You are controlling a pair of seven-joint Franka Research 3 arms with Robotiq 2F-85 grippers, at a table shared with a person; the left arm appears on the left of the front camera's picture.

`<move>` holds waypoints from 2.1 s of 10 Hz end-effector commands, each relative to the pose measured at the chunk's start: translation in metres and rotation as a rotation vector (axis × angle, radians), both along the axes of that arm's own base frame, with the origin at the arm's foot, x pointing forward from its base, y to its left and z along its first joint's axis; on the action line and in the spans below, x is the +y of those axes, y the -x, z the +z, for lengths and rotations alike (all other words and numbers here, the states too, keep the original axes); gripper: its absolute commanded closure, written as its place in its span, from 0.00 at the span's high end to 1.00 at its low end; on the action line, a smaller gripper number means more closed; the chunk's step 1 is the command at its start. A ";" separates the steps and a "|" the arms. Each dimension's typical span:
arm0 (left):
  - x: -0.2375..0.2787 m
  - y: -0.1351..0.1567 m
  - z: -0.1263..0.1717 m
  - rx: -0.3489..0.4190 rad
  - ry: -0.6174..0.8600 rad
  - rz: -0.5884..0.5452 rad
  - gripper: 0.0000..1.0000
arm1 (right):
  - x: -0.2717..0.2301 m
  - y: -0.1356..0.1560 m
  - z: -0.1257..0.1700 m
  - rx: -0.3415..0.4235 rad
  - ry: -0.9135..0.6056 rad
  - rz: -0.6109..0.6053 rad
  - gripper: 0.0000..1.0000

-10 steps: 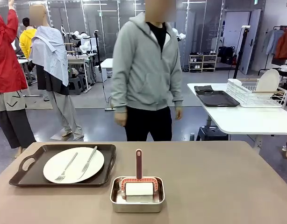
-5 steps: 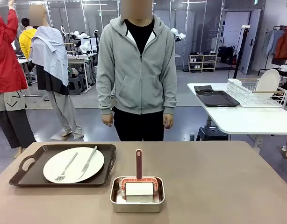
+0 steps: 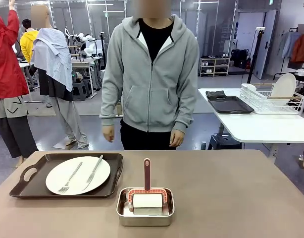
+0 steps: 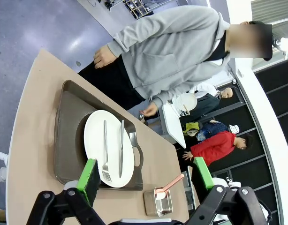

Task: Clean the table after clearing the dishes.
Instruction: When the right (or left) Handle tray is removed, use the right hand (or left hand) to clean the right (or left) side of the table with the Lint Roller.

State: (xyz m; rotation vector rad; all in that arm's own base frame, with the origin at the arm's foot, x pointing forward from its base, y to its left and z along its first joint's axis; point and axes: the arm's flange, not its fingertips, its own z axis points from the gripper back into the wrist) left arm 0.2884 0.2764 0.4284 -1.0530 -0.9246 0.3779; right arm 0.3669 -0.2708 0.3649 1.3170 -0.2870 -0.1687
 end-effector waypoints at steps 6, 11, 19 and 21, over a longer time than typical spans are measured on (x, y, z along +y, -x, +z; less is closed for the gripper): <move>0.003 0.001 0.001 -0.016 0.010 -0.001 1.00 | 0.002 0.004 0.002 0.009 -0.003 0.006 0.81; 0.003 0.001 0.001 -0.016 0.010 -0.001 1.00 | 0.002 0.004 0.002 0.009 -0.003 0.006 0.81; 0.003 0.001 0.001 -0.016 0.010 -0.001 1.00 | 0.002 0.004 0.002 0.009 -0.003 0.006 0.81; 0.000 0.000 0.000 0.000 0.000 0.000 1.00 | 0.002 0.004 0.002 0.009 -0.003 0.006 0.81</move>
